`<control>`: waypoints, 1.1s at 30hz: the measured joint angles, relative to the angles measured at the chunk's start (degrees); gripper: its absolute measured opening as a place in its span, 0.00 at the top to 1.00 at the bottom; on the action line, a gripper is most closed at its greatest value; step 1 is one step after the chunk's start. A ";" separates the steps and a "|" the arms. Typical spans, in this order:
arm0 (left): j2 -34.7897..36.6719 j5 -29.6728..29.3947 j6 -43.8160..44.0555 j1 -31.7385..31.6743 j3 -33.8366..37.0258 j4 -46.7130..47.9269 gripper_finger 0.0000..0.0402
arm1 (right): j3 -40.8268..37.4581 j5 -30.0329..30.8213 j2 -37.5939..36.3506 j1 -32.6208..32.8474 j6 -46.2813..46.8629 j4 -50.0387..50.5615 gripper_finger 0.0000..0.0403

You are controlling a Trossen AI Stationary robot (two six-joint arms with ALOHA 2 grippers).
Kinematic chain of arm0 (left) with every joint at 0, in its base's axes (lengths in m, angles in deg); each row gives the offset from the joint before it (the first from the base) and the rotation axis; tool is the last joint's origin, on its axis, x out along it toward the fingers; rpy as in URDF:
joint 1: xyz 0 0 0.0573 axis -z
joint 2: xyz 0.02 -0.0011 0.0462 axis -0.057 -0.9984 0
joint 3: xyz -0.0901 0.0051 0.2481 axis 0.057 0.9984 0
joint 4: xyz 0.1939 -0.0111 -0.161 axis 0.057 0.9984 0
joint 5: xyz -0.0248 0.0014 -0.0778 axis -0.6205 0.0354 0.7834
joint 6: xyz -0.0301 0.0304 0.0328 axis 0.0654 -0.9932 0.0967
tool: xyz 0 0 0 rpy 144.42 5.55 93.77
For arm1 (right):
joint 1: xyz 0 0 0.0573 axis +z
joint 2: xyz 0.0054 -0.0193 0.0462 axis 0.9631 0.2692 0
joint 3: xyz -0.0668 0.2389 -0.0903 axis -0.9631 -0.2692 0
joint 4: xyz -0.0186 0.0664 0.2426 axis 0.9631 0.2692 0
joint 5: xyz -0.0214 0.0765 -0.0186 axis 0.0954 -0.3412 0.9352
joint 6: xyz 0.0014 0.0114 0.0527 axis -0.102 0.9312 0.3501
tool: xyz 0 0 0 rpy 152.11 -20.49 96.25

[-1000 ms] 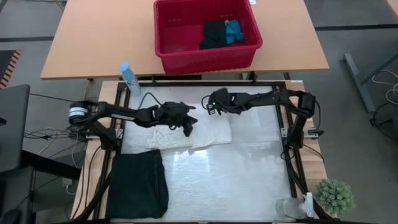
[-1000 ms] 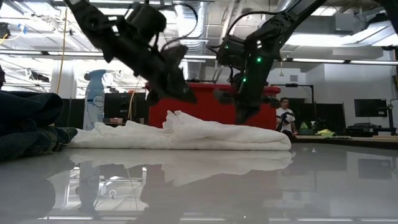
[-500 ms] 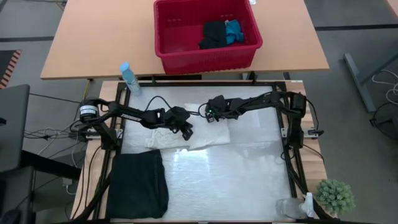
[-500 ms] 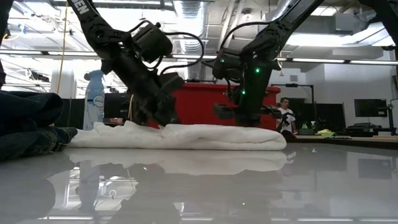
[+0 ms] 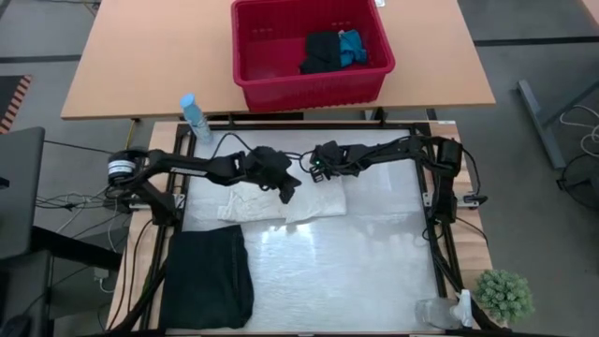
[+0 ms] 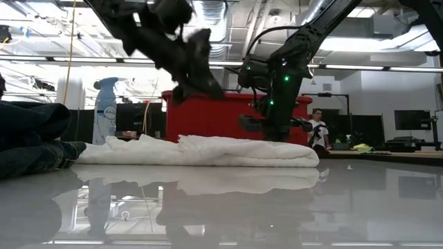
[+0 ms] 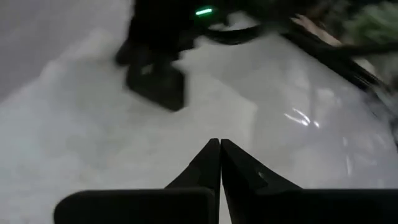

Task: Fold Laundry from Bin
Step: Fold the white dress from the red bin

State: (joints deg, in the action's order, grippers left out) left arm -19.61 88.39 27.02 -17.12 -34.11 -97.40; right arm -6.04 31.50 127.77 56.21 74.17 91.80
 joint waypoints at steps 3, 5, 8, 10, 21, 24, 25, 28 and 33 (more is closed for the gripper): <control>2.78 1.61 -6.92 2.45 0.00 1.87 1.00 | 0.00 -0.14 -0.01 0.02 -0.17 -0.05 0.94; 3.24 1.23 -11.91 5.05 0.04 5.12 1.00 | 0.00 -0.26 -0.01 0.02 -0.15 -0.22 0.94; 1.88 -2.06 -17.26 8.89 0.09 6.53 1.00 | 0.00 -0.33 -0.01 0.00 -0.17 -0.29 0.93; 0.37 -3.23 -18.13 10.55 0.15 5.90 1.00 | -0.02 -0.35 -0.01 0.02 -0.86 -0.59 0.94; -5.43 -5.30 -20.66 11.37 0.16 8.42 1.00 | -0.04 -1.87 -0.01 0.02 -2.28 -1.38 0.93; -8.07 -9.12 -19.45 11.32 0.13 8.21 1.00 | -0.04 -2.12 -0.03 0.02 -2.49 -1.60 0.94; -8.77 -9.99 -19.31 11.19 0.13 8.65 1.00 | -0.04 -2.57 -0.03 0.02 -2.50 -1.73 0.94; -10.65 -11.63 -19.35 10.61 0.13 9.41 1.00 | -0.04 -3.20 -0.03 -0.27 -2.51 -1.76 0.93; -10.38 -13.84 -19.29 9.35 0.13 12.68 1.00 | -0.04 -5.12 -2.12 -0.35 -3.13 -1.24 0.93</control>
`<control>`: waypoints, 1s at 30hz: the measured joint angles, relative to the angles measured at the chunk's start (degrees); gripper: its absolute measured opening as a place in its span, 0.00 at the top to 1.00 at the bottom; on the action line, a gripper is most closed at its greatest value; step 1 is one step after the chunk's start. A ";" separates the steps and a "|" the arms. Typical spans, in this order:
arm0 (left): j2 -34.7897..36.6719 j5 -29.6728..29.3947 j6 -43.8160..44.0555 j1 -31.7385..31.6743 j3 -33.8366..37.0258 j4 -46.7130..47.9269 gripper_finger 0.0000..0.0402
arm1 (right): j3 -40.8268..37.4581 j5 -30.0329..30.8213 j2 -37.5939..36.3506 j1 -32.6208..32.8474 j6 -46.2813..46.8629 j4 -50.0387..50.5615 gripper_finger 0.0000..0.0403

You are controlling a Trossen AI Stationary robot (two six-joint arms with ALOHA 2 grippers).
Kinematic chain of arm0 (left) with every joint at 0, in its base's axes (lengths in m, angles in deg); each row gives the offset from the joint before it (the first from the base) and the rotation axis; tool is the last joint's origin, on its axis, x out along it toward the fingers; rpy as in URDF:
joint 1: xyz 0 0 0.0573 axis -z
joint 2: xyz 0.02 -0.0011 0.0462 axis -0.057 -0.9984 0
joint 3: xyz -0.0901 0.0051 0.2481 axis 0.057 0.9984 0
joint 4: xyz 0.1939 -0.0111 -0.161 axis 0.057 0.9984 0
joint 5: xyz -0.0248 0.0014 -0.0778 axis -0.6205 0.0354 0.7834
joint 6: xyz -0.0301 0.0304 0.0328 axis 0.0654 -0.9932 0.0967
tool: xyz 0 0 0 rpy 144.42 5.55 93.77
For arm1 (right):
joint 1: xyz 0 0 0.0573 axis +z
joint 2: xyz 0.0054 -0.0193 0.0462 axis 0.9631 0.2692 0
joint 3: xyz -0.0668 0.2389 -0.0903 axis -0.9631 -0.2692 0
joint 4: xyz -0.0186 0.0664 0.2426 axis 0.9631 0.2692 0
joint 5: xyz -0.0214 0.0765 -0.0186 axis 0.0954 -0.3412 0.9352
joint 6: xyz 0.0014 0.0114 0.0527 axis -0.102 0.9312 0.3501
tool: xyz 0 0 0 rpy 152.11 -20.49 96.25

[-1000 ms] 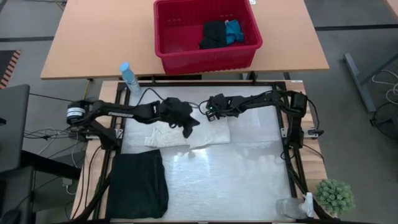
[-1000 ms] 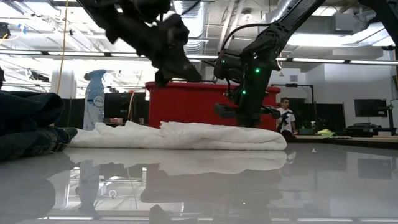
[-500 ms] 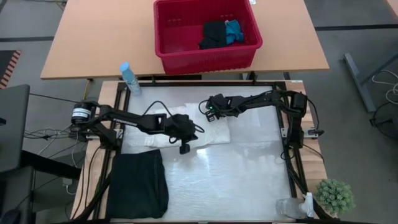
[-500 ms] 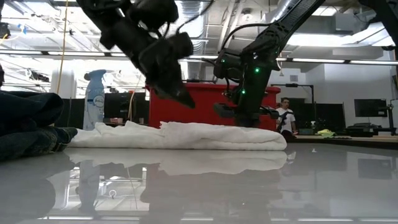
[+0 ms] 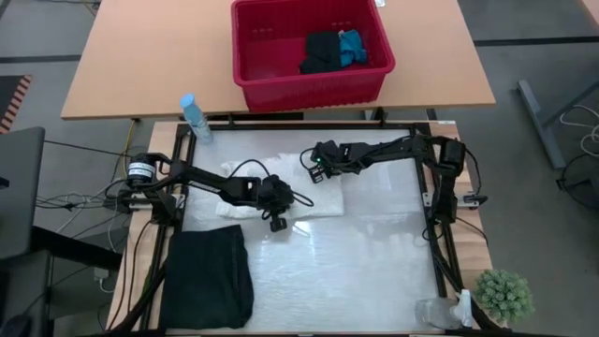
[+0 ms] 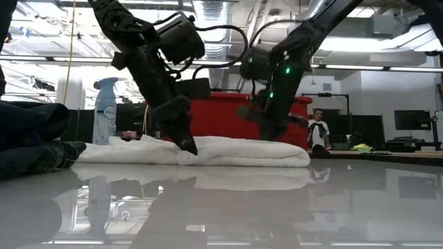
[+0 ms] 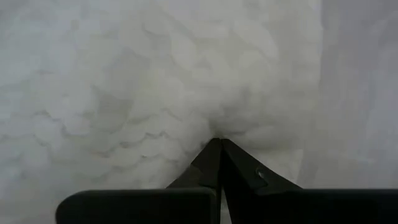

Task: Fold Laundry from Bin
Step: Fold the white dress from the red bin

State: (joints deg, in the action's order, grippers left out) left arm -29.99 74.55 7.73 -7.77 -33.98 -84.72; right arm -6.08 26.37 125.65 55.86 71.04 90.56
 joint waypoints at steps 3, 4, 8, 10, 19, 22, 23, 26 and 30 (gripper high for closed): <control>0.42 -0.23 0.46 -0.85 -0.02 1.30 1.00 | -0.02 -1.22 -3.78 0.15 -2.56 1.08 0.93; 0.53 -0.20 0.56 -1.11 -0.02 2.11 1.00 | 0.00 -2.46 -5.61 0.13 -2.65 2.13 0.92; 0.73 0.86 1.48 -1.75 -0.02 2.45 1.00 | 0.04 -6.86 -12.05 -0.64 0.72 10.72 0.87; 0.73 1.58 1.77 -1.82 -0.34 2.45 1.00 | 0.04 -7.85 -14.46 -0.41 2.75 15.01 0.81; 3.66 4.31 1.37 -2.91 -7.10 9.45 1.00 | -1.38 -8.91 -15.59 4.18 14.39 19.29 0.39; 6.43 4.33 1.08 -3.83 -9.53 13.78 1.00 | -4.76 -7.91 -15.42 5.24 19.85 12.82 0.30; 7.72 4.34 1.06 -4.17 -9.72 14.12 1.00 | -6.28 -7.83 -15.43 5.48 21.37 9.72 0.29; 11.35 5.62 0.38 -5.41 -10.19 14.38 1.00 | -10.70 -9.12 -15.42 5.29 24.77 0.36 0.28; 13.58 5.51 -2.33 -7.11 -10.19 14.03 1.00 | -14.77 -8.24 -15.40 5.35 28.98 -4.02 0.27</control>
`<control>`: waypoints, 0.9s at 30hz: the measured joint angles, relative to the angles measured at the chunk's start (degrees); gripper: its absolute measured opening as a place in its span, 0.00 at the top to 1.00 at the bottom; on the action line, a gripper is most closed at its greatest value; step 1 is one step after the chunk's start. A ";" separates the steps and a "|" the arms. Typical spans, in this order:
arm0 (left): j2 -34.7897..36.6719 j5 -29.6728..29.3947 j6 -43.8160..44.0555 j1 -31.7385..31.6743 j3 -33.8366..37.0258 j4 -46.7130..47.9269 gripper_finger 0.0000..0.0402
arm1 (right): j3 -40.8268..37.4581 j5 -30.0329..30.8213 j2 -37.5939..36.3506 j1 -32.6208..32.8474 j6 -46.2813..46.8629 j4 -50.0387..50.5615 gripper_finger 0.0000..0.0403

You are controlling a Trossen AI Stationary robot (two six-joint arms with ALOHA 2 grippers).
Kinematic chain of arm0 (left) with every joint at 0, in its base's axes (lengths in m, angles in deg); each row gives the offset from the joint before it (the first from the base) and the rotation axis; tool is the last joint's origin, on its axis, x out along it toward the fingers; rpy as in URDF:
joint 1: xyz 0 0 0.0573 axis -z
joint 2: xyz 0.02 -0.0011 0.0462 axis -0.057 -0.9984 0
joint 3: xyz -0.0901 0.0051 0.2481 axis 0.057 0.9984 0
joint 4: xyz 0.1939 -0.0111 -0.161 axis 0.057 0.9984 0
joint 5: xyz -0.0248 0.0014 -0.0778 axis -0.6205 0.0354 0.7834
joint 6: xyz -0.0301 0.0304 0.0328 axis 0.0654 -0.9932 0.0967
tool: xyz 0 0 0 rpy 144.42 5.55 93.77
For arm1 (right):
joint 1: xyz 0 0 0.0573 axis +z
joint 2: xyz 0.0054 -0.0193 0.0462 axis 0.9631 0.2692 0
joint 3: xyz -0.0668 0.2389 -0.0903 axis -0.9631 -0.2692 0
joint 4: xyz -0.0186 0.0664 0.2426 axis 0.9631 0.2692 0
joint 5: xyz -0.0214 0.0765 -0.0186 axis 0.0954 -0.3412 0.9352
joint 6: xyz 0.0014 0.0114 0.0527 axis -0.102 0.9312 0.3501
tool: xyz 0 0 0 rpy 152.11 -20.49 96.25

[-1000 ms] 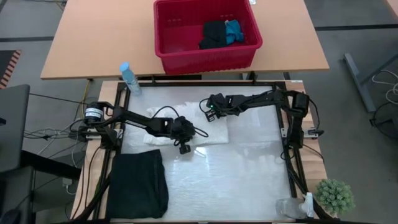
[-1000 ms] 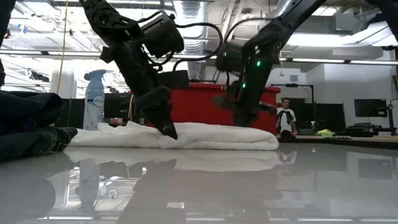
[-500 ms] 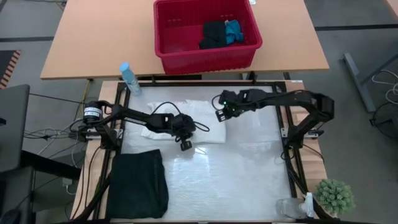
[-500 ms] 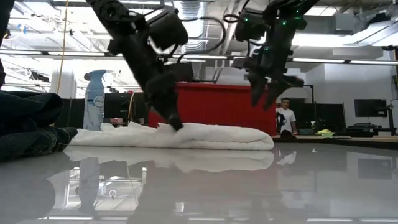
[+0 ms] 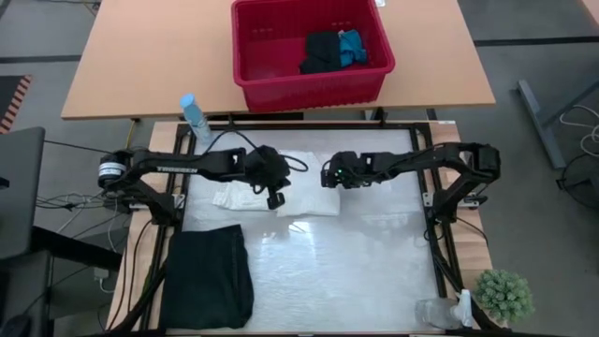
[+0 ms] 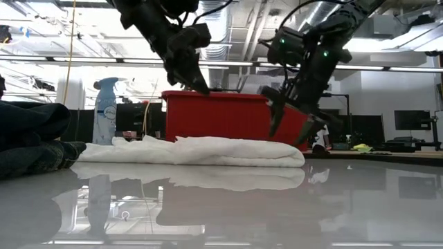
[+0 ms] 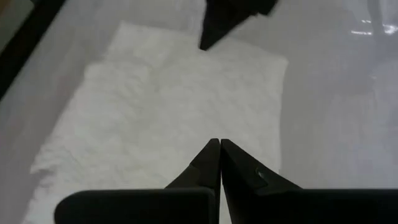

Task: Fold Laundry from Bin
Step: Fold the white dress from the red bin

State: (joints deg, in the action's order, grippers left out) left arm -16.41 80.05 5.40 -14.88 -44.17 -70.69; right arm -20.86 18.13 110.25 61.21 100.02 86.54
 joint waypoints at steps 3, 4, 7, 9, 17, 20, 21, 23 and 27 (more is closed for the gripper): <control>-0.91 0.68 -0.64 -1.18 0.11 -2.34 1.00 | -1.14 0.19 0.02 -0.05 0.20 -2.26 0.27; -1.33 0.88 -0.84 -1.47 0.20 -3.53 1.00 | -1.30 0.15 0.02 -0.09 0.12 -3.98 0.27; -3.34 1.35 -2.34 -2.27 1.80 -6.48 1.00 | -1.92 0.07 0.00 -0.37 -0.03 -7.61 0.27; -5.16 1.51 -3.14 -2.93 2.87 -9.21 1.00 | -2.01 0.15 0.00 -0.55 0.16 -6.83 0.27; -11.04 1.88 -3.98 -5.17 5.07 -19.88 1.00 | -2.01 0.99 -0.26 -0.59 0.29 -5.14 0.27; -14.30 2.32 -3.89 -5.55 5.07 -19.67 1.00 | -2.01 1.00 -0.26 -0.59 0.36 -2.80 0.27; -15.33 2.32 -3.88 -5.57 5.07 -19.44 1.00 | -2.01 1.04 -0.26 -0.52 0.52 -2.26 0.27; -17.00 2.35 -3.78 -5.57 5.09 -19.47 1.00 | -2.01 1.30 -0.26 -0.44 0.80 -2.04 0.27; -18.33 2.93 -3.10 -5.64 5.05 -19.40 1.00 | -2.01 1.26 0.41 -0.57 1.25 -2.99 0.27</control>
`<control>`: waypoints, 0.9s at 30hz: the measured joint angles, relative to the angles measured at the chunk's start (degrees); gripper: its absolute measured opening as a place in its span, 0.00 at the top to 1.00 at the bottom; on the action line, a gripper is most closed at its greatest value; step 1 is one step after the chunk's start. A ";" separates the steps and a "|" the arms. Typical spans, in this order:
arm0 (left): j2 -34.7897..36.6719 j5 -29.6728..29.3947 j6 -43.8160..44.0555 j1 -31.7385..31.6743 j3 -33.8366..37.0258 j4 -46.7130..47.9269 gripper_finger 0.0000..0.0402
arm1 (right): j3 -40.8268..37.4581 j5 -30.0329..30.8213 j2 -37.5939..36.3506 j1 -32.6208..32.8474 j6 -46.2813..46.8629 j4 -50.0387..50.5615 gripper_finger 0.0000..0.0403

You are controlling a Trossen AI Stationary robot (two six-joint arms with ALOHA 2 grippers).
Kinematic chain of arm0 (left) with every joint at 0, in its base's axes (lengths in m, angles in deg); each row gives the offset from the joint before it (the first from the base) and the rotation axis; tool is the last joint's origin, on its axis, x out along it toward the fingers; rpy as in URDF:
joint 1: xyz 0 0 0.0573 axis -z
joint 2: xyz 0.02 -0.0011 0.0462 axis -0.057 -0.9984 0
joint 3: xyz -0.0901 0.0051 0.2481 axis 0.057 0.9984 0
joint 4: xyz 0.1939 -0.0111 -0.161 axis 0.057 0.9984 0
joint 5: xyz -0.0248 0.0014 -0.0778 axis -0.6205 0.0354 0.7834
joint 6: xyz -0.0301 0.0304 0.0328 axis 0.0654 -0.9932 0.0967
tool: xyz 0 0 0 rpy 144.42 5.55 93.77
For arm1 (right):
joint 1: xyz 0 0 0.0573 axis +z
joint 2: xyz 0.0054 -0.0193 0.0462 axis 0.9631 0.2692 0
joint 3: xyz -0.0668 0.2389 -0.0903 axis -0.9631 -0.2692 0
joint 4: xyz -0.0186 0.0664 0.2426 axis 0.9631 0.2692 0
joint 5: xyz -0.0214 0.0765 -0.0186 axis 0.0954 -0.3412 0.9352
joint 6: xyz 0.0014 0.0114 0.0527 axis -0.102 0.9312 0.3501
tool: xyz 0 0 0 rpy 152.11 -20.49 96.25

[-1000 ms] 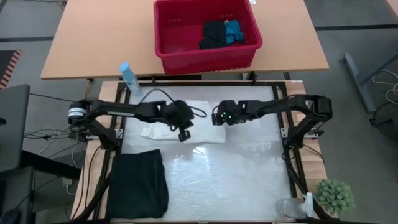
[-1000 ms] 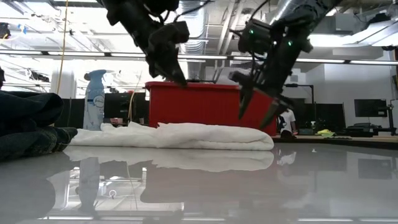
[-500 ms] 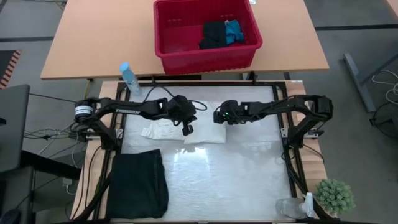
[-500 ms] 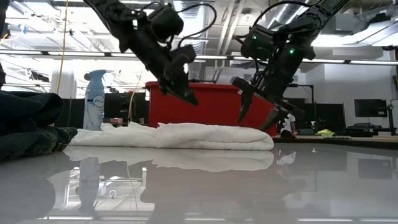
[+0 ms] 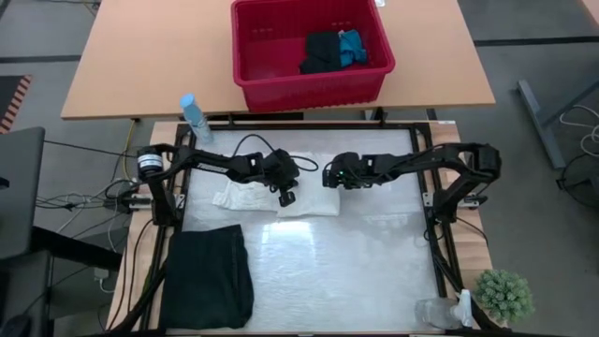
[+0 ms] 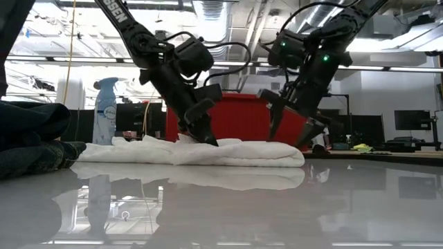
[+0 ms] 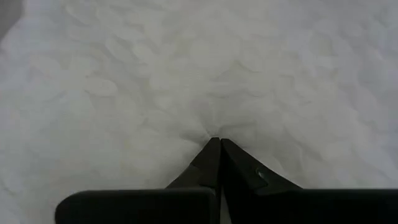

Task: Fold Laundry from Bin
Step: Fold the white dress from the red bin

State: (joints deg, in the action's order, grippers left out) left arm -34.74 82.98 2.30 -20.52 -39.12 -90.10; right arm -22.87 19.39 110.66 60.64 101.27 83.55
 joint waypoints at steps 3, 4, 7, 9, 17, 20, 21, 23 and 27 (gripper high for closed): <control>-0.12 -0.18 -0.42 -0.07 0.00 0.63 1.00 | 0.00 -0.29 1.84 0.14 0.04 -0.84 0.27; -0.12 -0.32 -0.72 -0.09 0.00 0.74 1.00 | 0.00 -0.39 2.78 0.15 0.14 -1.52 0.27; -0.12 -0.52 -1.01 -0.09 0.00 0.85 1.00 | 0.08 -1.72 5.83 -0.16 0.40 -4.04 0.27; -0.12 -0.65 -1.09 -0.09 0.00 0.95 1.00 | 0.16 -5.10 7.44 -0.81 0.12 -8.37 0.27; -0.19 -0.84 -1.59 -0.11 0.46 1.40 1.00 | 0.37 -8.58 12.39 -1.57 1.71 -12.18 0.37; -0.29 -0.82 -1.69 -0.12 0.46 1.37 1.00 | 0.33 -8.80 12.51 -1.84 1.53 -10.17 0.56; -0.29 -0.81 -1.71 -0.22 0.48 1.33 1.00 | 0.30 -8.80 12.53 -1.84 1.51 -9.54 0.65; -0.32 -0.81 -1.75 -0.22 0.48 1.23 1.00 | 0.35 -8.94 12.57 -1.88 0.45 -9.05 0.83; 0.49 -0.83 -1.71 -0.36 -0.64 3.67 1.00 | 0.33 -9.67 12.55 -2.25 1.32 -8.24 0.88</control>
State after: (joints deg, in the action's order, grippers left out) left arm -34.25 82.15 0.59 -20.88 -39.76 -86.43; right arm -22.54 9.72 123.21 58.39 102.59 75.32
